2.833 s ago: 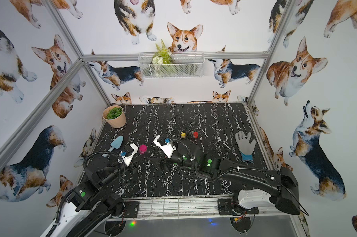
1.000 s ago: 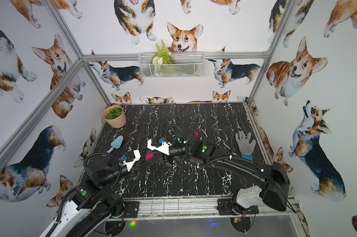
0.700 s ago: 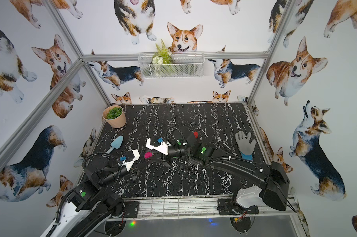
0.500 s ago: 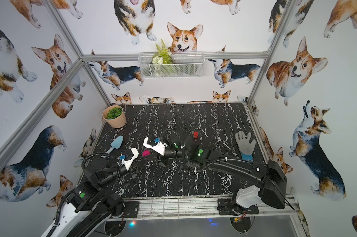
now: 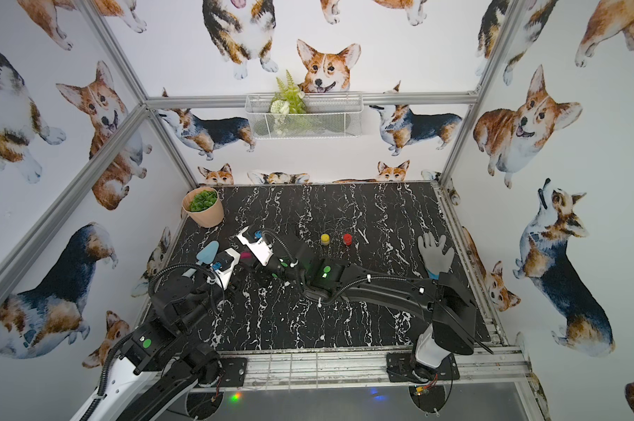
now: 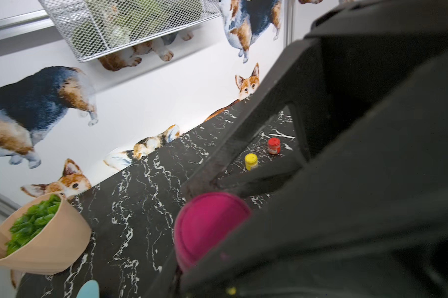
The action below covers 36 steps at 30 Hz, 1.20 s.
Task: Close the paint jar lid
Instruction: Screw the lid onto the paint jar.
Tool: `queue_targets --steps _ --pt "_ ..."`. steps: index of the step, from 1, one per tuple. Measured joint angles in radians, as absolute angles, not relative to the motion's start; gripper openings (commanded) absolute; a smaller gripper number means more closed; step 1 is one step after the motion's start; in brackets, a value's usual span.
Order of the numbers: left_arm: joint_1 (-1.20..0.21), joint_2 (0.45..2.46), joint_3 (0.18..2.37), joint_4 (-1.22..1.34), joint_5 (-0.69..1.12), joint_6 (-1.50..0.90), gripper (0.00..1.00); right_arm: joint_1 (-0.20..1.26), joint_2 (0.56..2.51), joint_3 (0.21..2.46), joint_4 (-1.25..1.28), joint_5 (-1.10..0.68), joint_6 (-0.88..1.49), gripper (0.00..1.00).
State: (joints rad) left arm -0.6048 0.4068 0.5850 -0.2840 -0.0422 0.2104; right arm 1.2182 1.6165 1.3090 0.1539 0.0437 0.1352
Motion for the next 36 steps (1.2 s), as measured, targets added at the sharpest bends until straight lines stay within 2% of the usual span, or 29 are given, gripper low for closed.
queue_targets --steps 5,8,11,15,19,25,31,36 --pt "-0.605 0.437 0.590 -0.281 -0.112 0.233 0.21 1.233 1.654 1.346 0.146 0.105 0.192 0.35" --pt "-0.605 0.444 0.590 -0.268 -0.112 0.237 0.21 1.235 1.642 1.326 0.162 0.124 0.208 0.49" --pt "-0.608 0.446 0.590 -0.265 -0.080 0.246 0.21 1.234 1.603 1.267 0.199 0.151 0.208 0.73" --pt "-0.609 0.451 0.592 -0.260 -0.038 0.250 0.21 1.230 1.526 1.177 0.242 0.153 0.184 0.84" --pt "-0.609 0.455 0.597 -0.237 -0.011 0.243 0.22 1.230 1.424 1.097 0.237 0.115 0.141 0.86" --pt "-0.609 0.462 0.605 -0.217 0.104 0.239 0.23 1.190 1.254 0.985 0.200 -0.083 0.004 0.83" --pt "-0.609 0.468 0.592 -0.186 0.382 0.203 0.23 1.075 1.170 0.980 0.147 -0.305 -0.095 0.70" --pt "-0.609 0.495 0.588 -0.171 0.555 0.167 0.23 1.029 1.209 1.046 0.084 -0.501 -0.140 0.60"
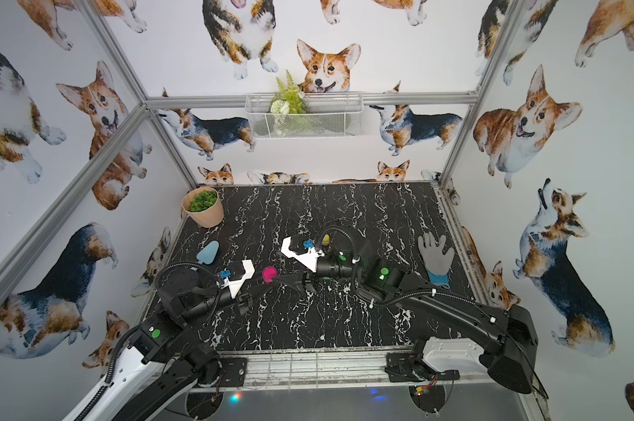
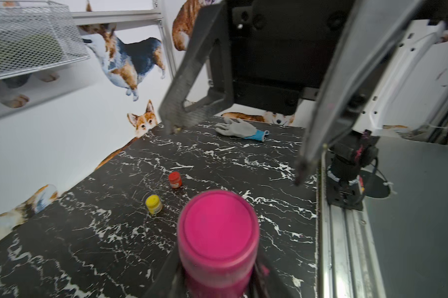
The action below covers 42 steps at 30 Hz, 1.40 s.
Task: Close the paint jar lid
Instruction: Screw the lid onto the paint jar.
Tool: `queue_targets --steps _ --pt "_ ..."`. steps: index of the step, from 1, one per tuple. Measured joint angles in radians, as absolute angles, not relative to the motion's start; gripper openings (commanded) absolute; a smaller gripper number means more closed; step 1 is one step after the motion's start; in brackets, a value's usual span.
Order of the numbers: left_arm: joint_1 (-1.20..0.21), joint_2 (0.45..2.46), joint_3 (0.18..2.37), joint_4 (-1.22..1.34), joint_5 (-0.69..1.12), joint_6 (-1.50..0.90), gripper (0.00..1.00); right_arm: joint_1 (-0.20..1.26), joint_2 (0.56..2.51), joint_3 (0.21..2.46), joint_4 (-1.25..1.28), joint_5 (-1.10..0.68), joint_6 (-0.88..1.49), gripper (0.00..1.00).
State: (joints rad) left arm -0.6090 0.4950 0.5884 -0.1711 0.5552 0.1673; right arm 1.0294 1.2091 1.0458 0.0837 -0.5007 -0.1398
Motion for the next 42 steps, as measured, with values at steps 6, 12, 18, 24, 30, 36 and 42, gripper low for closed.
queue_targets --steps 6,12,18,24,30,36,42 --pt "-0.609 0.492 0.583 -0.162 0.625 0.153 0.23 1.026 1.266 1.080 0.047 -0.641 -0.155 0.53" --pt "-0.609 0.483 0.582 -0.157 0.630 0.154 0.23 1.025 1.295 1.102 0.036 -0.696 -0.156 0.49" --pt "-0.609 0.476 0.582 -0.156 0.629 0.154 0.23 1.025 1.311 1.108 0.033 -0.707 -0.156 0.44" --pt "-0.609 0.474 0.582 -0.156 0.625 0.154 0.23 1.026 1.317 1.111 0.032 -0.706 -0.156 0.38" --pt "-0.609 0.472 0.582 -0.156 0.618 0.154 0.23 1.029 1.317 1.111 0.032 -0.698 -0.156 0.35" --pt "-0.609 0.453 0.582 -0.173 0.560 0.159 0.22 1.065 1.318 1.111 0.039 -0.594 -0.155 0.36" --pt "-0.609 0.449 0.583 -0.181 0.464 0.165 0.21 1.107 1.339 1.111 0.077 -0.439 -0.146 0.36"
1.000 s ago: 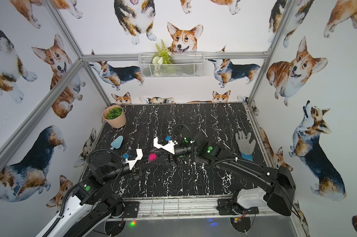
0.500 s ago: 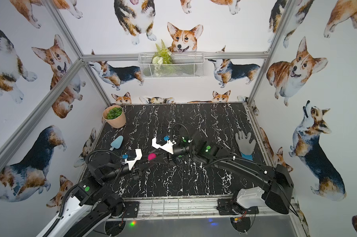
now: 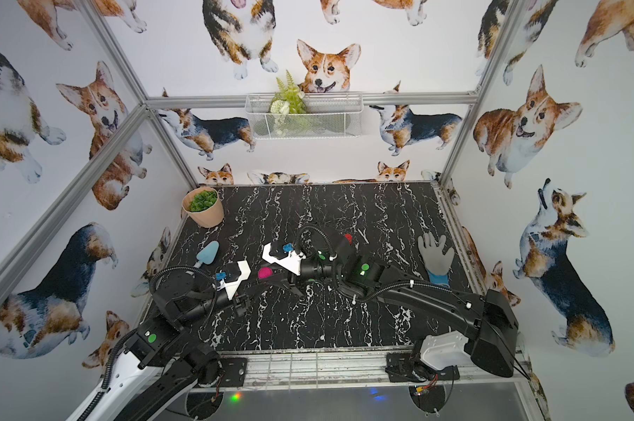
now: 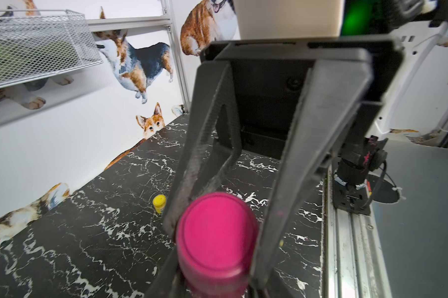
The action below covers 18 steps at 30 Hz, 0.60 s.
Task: Close the paint jar lid
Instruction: Screw the lid onto the paint jar.
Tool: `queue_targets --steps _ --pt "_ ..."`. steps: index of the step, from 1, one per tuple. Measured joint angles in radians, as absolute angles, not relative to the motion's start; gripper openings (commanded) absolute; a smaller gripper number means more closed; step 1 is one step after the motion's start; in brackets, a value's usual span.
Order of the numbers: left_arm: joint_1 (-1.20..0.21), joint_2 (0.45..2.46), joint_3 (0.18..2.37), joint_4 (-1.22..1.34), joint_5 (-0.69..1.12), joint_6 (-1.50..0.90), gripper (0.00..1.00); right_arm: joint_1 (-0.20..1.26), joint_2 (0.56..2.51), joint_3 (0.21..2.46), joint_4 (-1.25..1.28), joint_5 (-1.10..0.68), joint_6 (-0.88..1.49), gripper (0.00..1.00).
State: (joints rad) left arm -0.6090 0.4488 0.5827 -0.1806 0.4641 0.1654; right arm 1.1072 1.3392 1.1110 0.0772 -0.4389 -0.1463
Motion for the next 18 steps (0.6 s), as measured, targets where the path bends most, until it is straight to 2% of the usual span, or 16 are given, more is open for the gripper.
queue_targets --steps 6,18 --pt "-0.608 0.440 0.589 -0.187 0.327 0.175 0.21 1.156 1.385 1.131 0.140 -0.243 -0.076 0.36" --pt "-0.607 0.457 0.596 -0.186 0.058 0.208 0.21 1.200 1.519 1.201 0.242 0.003 0.107 0.38"
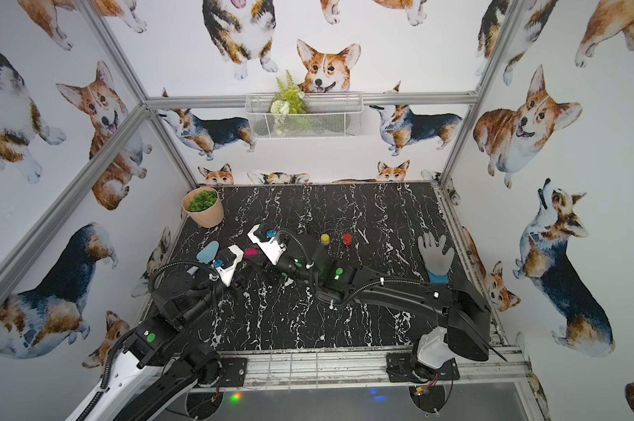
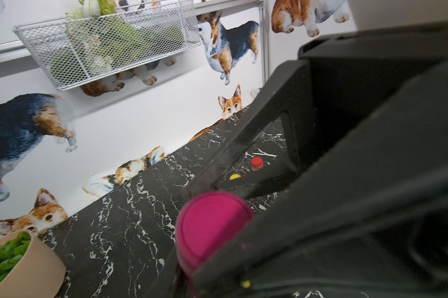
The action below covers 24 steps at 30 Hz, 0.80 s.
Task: Close the paint jar lid
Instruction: Screw the lid onto the paint jar.
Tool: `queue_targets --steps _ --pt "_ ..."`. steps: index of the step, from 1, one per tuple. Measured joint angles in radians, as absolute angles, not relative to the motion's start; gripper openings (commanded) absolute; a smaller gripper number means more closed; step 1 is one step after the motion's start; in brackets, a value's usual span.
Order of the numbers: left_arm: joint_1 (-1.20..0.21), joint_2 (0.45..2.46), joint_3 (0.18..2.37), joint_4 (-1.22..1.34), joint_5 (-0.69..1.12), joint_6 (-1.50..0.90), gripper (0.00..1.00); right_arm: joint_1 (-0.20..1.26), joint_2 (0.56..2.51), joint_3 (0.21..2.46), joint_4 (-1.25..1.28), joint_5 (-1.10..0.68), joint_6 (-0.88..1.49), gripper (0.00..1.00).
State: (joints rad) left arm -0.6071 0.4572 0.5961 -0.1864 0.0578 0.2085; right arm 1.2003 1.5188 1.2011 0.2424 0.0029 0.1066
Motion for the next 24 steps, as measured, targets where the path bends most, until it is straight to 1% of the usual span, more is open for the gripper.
queue_targets --steps 4,7,8,9,12,17,20,23,24 --pt "-0.607 0.463 0.596 -0.186 0.040 0.216 0.21 1.209 1.528 1.207 0.243 0.048 0.118 0.39" --pt "-0.607 0.443 0.594 -0.184 0.050 0.217 0.21 1.213 1.516 1.201 0.244 0.066 0.125 0.54" --pt "-0.607 0.439 0.594 -0.184 0.057 0.217 0.21 1.214 1.512 1.198 0.245 0.069 0.125 0.64" --pt "-0.608 0.435 0.594 -0.184 0.062 0.218 0.21 1.213 1.505 1.195 0.245 0.073 0.125 0.78" --pt "-0.608 0.429 0.594 -0.188 0.076 0.229 0.21 1.208 1.488 1.179 0.246 0.077 0.125 0.89" --pt "-0.609 0.477 0.599 -0.194 0.095 0.232 0.21 1.210 1.411 1.129 0.205 0.023 0.122 0.94" --pt "-0.609 0.513 0.609 -0.179 0.117 0.231 0.22 1.201 1.304 1.065 0.138 -0.005 0.095 0.95" --pt "-0.609 0.519 0.609 -0.173 0.177 0.228 0.23 1.148 1.227 1.047 0.092 -0.044 0.073 0.95" --pt "-0.609 0.521 0.609 -0.167 0.206 0.228 0.23 1.117 1.204 1.047 0.075 -0.084 0.063 0.95"
